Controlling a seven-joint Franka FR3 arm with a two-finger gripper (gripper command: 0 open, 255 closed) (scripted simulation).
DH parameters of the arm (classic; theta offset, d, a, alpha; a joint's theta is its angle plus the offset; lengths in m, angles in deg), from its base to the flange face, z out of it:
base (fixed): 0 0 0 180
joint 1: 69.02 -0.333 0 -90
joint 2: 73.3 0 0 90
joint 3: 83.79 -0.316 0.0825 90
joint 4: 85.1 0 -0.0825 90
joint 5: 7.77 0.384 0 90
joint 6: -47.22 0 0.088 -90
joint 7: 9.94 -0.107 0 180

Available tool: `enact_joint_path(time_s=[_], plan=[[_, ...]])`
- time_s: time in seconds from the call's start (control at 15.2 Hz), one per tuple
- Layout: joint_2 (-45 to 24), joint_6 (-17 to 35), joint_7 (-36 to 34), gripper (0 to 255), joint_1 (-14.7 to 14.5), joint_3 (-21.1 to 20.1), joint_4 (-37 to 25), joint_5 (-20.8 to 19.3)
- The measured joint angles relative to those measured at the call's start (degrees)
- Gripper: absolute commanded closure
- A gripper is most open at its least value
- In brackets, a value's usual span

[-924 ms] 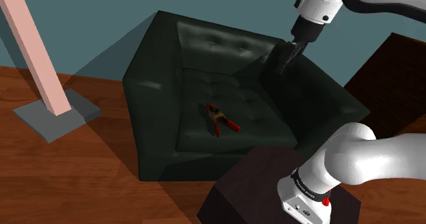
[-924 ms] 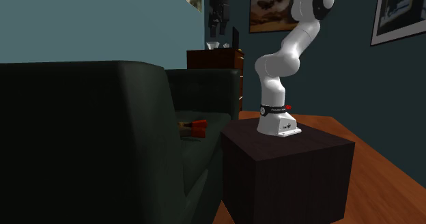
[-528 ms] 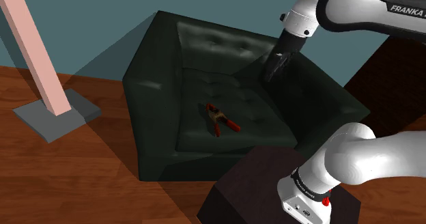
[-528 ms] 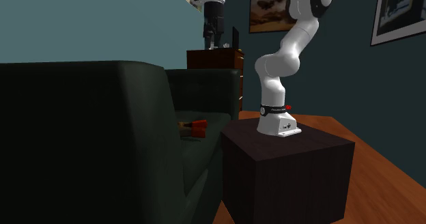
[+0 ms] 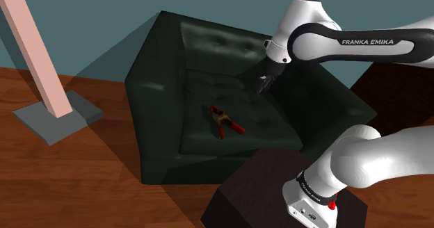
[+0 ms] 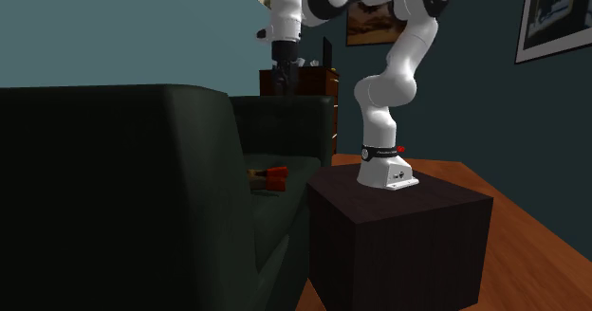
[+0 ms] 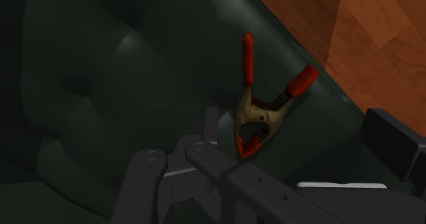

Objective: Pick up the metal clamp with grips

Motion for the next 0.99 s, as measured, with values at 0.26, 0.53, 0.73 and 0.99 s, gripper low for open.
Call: enact_joint_path(time_s=[0.26, 0.53, 0.73, 0.99], plan=[[-6.9, 9.1, 0.3, 0, 0.2, 0.1, 2.3, -0.4], [-15.0, 18.1, 0.0, 0, 0.2, -0.3, 3.4, -0.8], [-22.0, 24.7, 0.1, 0, 0.6, -0.2, 3.1, -1.6], [-31.0, 32.6, -0.1, 0, 1.1, -0.1, 2.2, -2.9]])
